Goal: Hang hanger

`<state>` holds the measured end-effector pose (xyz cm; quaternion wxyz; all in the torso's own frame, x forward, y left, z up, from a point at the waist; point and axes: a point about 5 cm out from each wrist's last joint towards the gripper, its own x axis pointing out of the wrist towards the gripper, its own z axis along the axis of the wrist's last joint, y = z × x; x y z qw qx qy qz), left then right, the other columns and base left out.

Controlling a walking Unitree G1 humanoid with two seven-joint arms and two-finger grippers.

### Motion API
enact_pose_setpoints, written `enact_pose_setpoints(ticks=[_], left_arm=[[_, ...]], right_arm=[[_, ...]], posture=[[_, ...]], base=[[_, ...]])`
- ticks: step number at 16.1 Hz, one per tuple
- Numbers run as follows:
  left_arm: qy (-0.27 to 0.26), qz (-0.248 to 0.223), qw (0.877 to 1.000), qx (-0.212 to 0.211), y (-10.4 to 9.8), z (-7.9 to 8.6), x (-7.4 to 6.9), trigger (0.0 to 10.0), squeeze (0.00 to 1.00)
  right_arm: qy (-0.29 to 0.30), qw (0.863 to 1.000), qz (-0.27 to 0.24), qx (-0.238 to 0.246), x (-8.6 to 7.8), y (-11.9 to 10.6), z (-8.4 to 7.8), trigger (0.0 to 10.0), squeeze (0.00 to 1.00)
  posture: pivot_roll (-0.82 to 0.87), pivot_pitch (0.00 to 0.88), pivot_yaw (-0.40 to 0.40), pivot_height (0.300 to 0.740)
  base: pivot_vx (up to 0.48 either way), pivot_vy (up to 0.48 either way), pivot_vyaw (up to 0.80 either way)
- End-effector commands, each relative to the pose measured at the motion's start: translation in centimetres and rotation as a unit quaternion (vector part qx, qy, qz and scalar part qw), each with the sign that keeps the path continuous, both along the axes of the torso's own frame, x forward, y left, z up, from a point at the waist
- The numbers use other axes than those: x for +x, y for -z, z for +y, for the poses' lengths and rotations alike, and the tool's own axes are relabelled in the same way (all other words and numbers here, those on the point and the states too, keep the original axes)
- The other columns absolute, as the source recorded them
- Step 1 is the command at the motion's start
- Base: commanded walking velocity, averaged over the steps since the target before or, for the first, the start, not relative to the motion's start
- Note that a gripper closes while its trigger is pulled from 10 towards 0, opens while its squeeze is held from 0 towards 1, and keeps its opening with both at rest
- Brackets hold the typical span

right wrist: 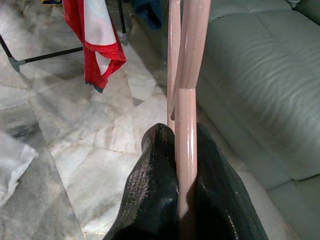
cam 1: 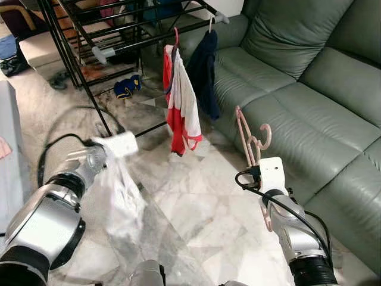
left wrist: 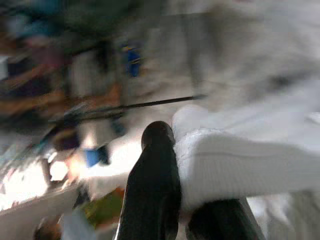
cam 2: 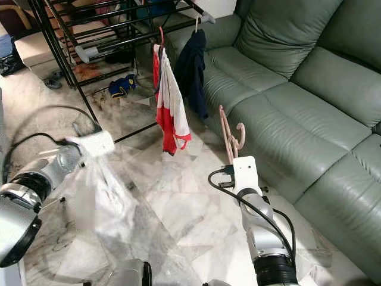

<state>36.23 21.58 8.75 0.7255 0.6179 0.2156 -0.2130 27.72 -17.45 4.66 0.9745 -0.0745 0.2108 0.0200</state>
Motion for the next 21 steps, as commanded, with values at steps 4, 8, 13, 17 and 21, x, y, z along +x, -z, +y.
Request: enact_pose_setpoints(ticks=[4, 8, 13, 17, 21], left_arm=[[0.028, 0.141, 0.925, -0.352, -1.7, -9.0, 0.8, 10.0, 0.0], [-0.306, -0.095, 0.82, -0.474, -4.1, -2.8, 3.0, 10.0, 0.0], [-0.257, -0.084, 0.913, -0.306, -2.3, 0.5, 1.6, 10.0, 0.0], [-0.16, 0.108, 0.95, -0.246, 1.1, -0.4, -0.7, 10.0, 0.0], [-0.101, 0.155, 0.919, -0.349, 1.0, -5.3, -0.5, 10.0, 0.0]], right_arm=[[0.005, 1.0, -0.004, 0.004, 0.1, 0.0, 0.1, 10.0, 0.0], [0.003, 1.0, -0.005, 0.007, 0.0, 0.0, 0.5, 10.0, 0.0], [0.004, 1.0, -0.002, 0.011, -0.1, 0.2, 0.5, 10.0, 0.0], [-0.002, 1.0, 0.0, 0.012, -0.2, 0.2, 0.5, 10.0, 0.0], [-0.032, 0.999, -0.002, 0.021, -0.3, -0.2, 0.4, 10.0, 0.0]], posture=[[0.0, 0.002, 0.021, 0.74], [-0.01, 0.001, 0.032, 0.74], [0.01, 0.007, 0.029, 0.74], [0.01, 0.012, 0.023, 0.74], [0.0, 0.015, 0.021, 0.74]], base=[[0.0, 0.0, 0.0], [0.0, 0.0, 0.0], [0.0, 0.0, 0.0], [0.0, 0.0, 0.0], [0.0, 0.0, 0.0]])
